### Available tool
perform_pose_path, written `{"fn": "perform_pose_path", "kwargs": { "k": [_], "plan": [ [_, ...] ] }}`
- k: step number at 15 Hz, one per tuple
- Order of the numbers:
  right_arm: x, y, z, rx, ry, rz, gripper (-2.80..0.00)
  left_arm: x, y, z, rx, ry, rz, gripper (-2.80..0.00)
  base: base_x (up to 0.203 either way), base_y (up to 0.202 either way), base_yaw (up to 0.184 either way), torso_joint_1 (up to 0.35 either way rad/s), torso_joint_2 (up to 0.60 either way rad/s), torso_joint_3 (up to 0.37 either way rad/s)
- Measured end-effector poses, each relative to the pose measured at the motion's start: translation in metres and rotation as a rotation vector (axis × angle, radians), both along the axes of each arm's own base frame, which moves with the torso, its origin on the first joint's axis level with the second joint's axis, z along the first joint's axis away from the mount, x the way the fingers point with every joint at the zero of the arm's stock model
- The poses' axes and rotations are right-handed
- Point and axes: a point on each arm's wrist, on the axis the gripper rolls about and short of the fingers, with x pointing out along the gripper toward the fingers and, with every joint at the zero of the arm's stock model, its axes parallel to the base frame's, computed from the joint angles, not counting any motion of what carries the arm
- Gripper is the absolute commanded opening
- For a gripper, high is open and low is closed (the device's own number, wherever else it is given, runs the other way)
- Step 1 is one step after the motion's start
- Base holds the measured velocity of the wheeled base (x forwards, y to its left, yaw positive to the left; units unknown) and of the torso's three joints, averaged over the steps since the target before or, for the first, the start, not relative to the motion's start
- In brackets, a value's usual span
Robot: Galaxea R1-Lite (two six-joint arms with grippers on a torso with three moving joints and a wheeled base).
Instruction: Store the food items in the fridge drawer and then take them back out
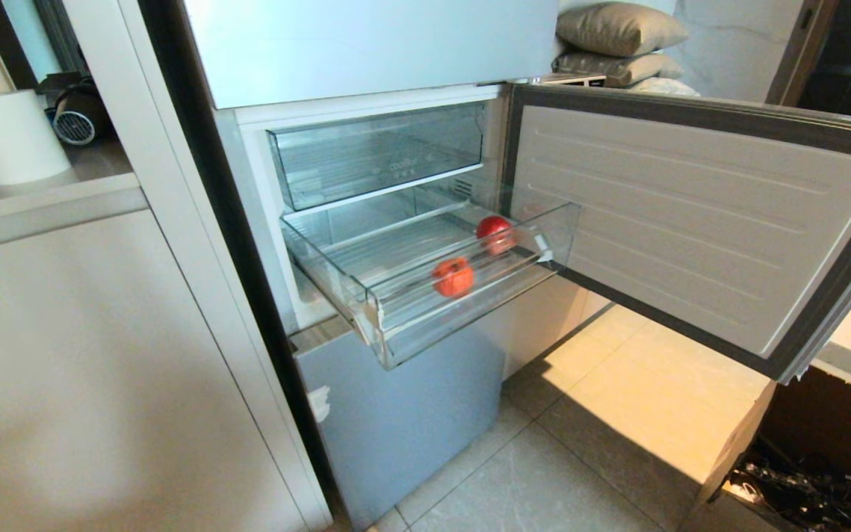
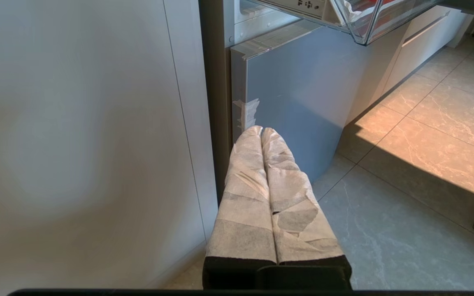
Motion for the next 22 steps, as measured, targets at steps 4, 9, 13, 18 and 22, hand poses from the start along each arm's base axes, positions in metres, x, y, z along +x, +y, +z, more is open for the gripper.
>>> {"fn": "perform_pose_path", "kwargs": {
  "k": [4, 9, 13, 18, 22],
  "plan": [
    [0.0, 0.0, 0.0, 0.0, 0.0, 0.0, -2.8, 0.0, 0.0, 0.0, 0.0, 0.0, 0.0, -2.8, 0.0, 0.0, 0.0, 0.0, 0.0, 0.0],
    [0.0, 0.0, 0.0001, 0.0, -0.001, 0.0, -2.8, 0.0, 0.0, 0.0, 0.0, 0.0, 0.0, -2.8, 0.0, 0.0, 0.0, 0.0, 0.0, 0.0],
    [0.0, 0.0, 0.0001, 0.0, -0.001, 0.0, -2.8, 0.0, 0.0, 0.0, 0.0, 0.0, 0.0, -2.8, 0.0, 0.0, 0.0, 0.0, 0.0, 0.0],
    [0.0, 0.0, 0.0, -0.002, 0.0, 0.0, -2.8, 0.0, 0.0, 0.0, 0.0, 0.0, 0.0, -2.8, 0.0, 0.0, 0.0, 0.0, 0.0, 0.0],
    [0.0, 0.0, 0.0, 0.001, 0.0, -0.001, -2.8, 0.0, 0.0, 0.0, 0.0, 0.0, 0.0, -2.8, 0.0, 0.0, 0.0, 0.046, -0.08, -0.044]
  ]
}}
